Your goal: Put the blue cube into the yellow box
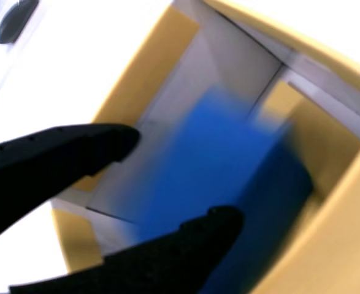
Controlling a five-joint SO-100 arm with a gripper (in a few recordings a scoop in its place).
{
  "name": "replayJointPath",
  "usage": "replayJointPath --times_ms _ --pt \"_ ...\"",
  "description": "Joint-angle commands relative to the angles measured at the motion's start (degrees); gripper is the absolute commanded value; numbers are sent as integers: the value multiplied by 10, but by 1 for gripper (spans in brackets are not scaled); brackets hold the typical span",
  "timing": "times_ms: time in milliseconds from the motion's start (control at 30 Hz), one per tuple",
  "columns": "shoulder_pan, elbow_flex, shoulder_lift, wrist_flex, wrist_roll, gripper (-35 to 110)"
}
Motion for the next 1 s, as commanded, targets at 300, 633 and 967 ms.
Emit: replayJointPath --times_ms 300,633,967 --pt "28 -127 143 -4 -90 22" --pt "133 -46 273 -11 -191 7" --pt "210 315 511 -127 -252 1"
